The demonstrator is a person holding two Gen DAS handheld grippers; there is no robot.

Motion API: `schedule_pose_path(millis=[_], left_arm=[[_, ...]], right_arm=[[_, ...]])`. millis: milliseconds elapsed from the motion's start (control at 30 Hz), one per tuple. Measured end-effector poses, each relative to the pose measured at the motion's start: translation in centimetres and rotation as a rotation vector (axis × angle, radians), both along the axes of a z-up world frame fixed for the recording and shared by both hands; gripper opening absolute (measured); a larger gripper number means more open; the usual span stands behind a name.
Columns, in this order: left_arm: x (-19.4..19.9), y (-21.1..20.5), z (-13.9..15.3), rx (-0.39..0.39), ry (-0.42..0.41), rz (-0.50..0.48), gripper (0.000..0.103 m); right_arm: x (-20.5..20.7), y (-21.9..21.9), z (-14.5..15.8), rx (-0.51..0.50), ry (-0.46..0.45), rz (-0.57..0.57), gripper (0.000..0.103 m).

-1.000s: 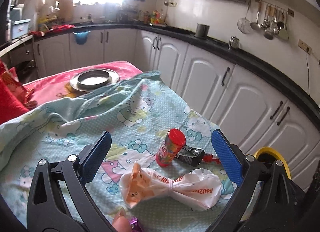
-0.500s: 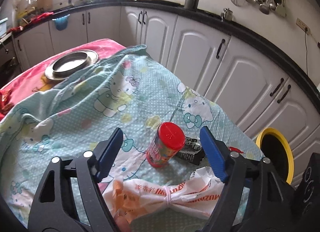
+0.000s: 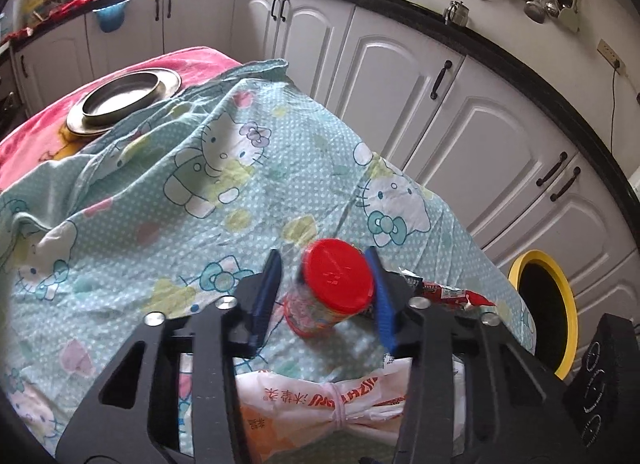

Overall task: Collect trash
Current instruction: 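Grasp the red-capped jar with the left tool while the right tool grasps the white plastic bag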

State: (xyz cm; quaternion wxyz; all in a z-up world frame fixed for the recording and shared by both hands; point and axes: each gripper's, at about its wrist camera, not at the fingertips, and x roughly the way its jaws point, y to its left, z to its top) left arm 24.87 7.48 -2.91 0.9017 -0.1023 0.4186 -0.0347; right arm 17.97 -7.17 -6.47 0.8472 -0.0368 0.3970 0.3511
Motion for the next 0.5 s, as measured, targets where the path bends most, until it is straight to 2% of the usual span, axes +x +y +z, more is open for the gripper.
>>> schedule_pose_path(millis=[200,300,500], left_arm=[[-0.2,0.3,-0.4,-0.009,-0.004,0.003,0.028],[-0.6,0.5,-0.3,-0.02,-0.016,0.012,0.027],[-2.1,1.1,0.4,-0.041,-0.065,0.033,0.026]], right_arm=[[0.1,0.4,-0.9,-0.011,0.031,0.021,0.072],[-0.2,0.4,-1.1,-0.015,0.025,0.017,0.065],[-0.5,-0.1,-1.3,0.007,0.024,0.008,0.06]])
